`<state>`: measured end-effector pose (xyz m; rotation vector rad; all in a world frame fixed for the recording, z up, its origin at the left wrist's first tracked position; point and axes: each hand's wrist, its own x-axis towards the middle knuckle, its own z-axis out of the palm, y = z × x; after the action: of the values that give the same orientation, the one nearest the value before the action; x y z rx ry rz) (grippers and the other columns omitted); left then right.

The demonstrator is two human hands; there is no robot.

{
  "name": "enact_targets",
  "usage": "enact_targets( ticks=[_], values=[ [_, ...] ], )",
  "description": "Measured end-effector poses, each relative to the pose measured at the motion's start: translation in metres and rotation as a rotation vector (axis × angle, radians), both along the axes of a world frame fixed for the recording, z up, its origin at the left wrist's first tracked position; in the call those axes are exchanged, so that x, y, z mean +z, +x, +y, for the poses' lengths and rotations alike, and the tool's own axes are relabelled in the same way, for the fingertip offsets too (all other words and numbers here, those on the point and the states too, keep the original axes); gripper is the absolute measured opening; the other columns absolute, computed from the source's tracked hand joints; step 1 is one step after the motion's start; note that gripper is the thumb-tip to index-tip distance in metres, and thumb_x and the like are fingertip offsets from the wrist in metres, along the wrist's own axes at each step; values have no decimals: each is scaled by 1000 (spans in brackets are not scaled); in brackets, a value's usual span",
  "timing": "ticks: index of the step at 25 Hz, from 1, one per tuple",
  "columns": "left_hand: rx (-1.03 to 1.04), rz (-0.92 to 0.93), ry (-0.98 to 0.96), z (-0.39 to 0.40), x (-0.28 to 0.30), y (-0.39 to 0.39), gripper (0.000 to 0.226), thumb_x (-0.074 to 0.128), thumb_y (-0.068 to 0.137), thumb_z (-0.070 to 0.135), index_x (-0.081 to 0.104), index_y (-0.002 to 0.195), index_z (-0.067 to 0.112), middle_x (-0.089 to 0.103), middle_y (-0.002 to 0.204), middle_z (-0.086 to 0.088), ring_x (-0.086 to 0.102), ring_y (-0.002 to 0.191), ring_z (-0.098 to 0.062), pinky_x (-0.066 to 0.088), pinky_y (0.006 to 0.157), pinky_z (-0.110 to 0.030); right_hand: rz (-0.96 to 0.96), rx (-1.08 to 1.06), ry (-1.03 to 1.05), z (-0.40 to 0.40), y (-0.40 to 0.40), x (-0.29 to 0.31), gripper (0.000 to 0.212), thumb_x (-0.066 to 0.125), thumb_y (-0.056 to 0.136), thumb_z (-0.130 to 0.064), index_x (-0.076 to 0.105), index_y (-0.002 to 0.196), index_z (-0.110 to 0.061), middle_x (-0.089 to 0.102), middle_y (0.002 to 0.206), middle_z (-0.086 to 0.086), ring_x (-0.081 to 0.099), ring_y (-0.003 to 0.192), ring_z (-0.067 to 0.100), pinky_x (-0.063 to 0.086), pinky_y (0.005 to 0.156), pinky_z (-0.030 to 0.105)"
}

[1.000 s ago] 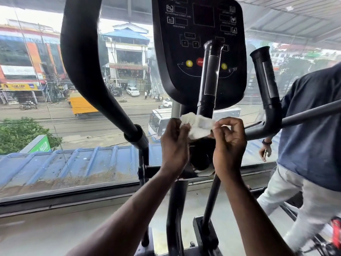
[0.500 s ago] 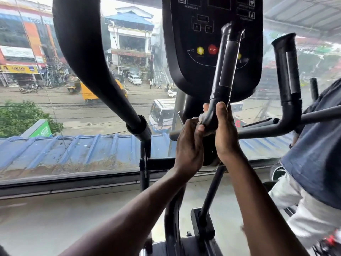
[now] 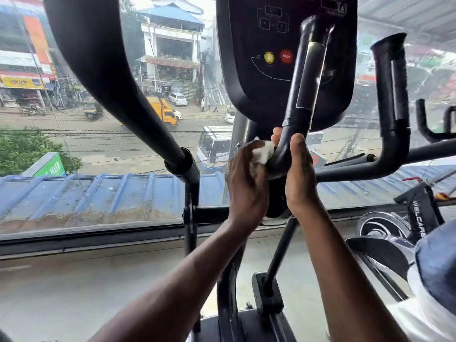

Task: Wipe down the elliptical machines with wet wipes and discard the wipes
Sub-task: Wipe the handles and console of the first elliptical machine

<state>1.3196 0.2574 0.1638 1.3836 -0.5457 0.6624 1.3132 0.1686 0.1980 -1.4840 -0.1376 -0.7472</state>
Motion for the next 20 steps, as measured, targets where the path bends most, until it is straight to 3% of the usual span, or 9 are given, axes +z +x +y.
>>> enact_targets(
  ticks=[4, 8, 11, 14, 17, 19, 20],
  values=[
    [89, 89, 100, 9, -25, 13, 29, 39, 89, 21, 64, 95, 8, 55, 90, -3, 53, 89, -27, 46, 80, -48, -24, -33, 50, 9, -3, -2, 62, 36, 90, -49, 57, 125, -2, 65, 114, 5, 63, 99, -1, 47, 87, 14],
    [0, -5, 46, -2, 2, -23, 22, 39, 101, 25, 54, 100, 10, 53, 100, -7, 52, 96, -23, 44, 84, -37, -21, -9, 164, 14, 4, -5, 50, 44, 84, -58, 66, 105, -18, 70, 102, 1, 65, 98, 16, 50, 89, 31],
    [-34, 105, -29, -8, -12, -5, 18, 36, 103, 21, 47, 97, 10, 55, 89, -3, 54, 81, -18, 43, 72, -35, -73, -25, 191, 20, 7, -11, 60, 56, 72, -77, 70, 95, -23, 72, 96, -3, 65, 96, 16, 50, 89, 32],
    [31, 273, 43, 2, -55, 32, 14, 35, 100, 22, 47, 98, 15, 52, 76, 3, 49, 66, -16, 35, 64, -31, -109, -45, 81, 22, 10, -17, 64, 48, 69, -85, 72, 90, -30, 71, 96, -1, 64, 97, 21, 46, 86, 32],
    [76, 409, 73, 9, -68, 45, 28, 38, 102, 14, 56, 123, 13, 66, 102, 3, 62, 93, -20, 42, 76, -22, -147, -46, 24, 19, 15, -21, 65, 41, 76, -83, 72, 85, -27, 68, 84, 10, 63, 86, 30, 45, 80, 39],
    [14, 285, 24, 3, -56, 29, 34, 40, 101, 9, 56, 130, 11, 62, 118, 9, 59, 110, -4, 42, 91, -13, -168, -43, 29, 19, 18, -23, 66, 41, 77, -82, 68, 80, -22, 62, 74, 11, 58, 75, 28, 44, 77, 42],
    [-19, 204, 2, -2, -49, 16, 35, 40, 101, 8, 56, 131, 8, 61, 124, 7, 56, 116, -3, 42, 98, -17, -168, -54, 42, 20, 19, -24, 68, 41, 76, -82, 65, 77, -19, 59, 71, 9, 55, 72, 25, 43, 76, 40]
  ],
)
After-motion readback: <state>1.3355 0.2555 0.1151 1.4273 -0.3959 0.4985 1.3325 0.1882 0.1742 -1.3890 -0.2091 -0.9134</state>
